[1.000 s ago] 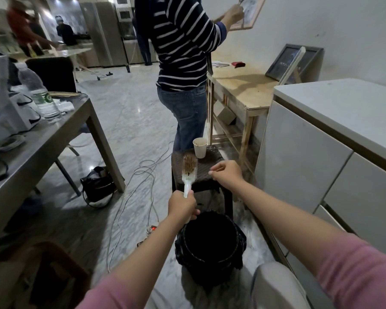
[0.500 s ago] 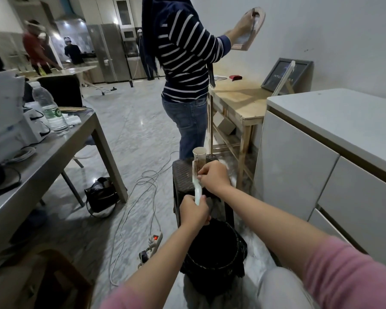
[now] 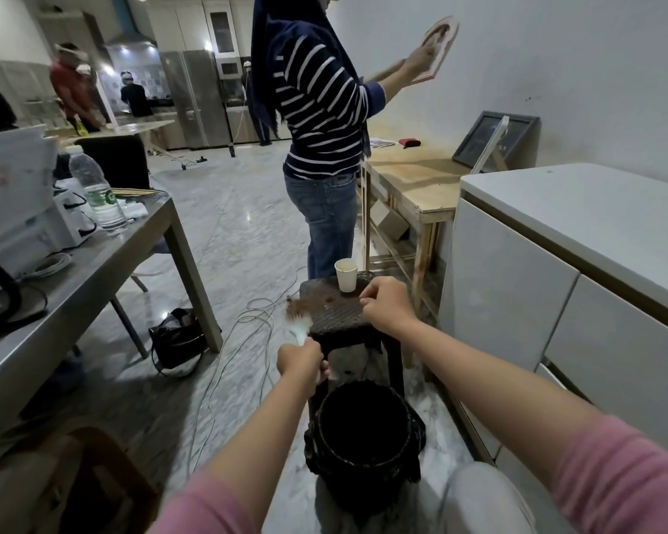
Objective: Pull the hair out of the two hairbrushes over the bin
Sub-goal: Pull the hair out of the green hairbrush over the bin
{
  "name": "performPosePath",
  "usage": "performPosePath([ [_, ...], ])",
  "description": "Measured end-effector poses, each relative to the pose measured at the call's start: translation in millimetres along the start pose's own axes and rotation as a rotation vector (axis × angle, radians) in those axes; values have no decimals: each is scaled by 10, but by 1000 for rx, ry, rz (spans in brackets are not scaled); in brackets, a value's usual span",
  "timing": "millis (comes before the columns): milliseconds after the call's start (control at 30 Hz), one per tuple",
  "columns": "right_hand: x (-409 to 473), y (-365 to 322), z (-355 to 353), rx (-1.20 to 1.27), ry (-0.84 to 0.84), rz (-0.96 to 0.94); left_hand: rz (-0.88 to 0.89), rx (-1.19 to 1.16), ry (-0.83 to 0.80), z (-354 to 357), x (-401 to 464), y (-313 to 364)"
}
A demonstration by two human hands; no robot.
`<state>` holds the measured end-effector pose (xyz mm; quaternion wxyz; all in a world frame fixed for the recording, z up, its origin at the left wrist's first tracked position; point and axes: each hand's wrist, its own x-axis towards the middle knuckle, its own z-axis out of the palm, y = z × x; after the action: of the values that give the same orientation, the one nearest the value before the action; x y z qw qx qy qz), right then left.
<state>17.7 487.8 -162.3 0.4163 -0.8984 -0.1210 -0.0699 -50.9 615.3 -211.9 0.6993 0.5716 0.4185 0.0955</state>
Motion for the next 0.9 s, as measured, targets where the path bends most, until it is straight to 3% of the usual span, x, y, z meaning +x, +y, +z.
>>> performPosePath([
  [433, 117, 522, -398, 355, 450, 607, -28, -123, 267, -421, 284, 31],
  [567, 158, 584, -338, 334, 385, 614, -22, -108, 239, -333, 290, -11],
  [767, 256, 629, -67, 309, 213, 596, 34, -12, 66, -132, 200, -83],
  [900, 217, 598, 20, 230, -103, 496, 79, 63, -30, -46, 128, -76],
])
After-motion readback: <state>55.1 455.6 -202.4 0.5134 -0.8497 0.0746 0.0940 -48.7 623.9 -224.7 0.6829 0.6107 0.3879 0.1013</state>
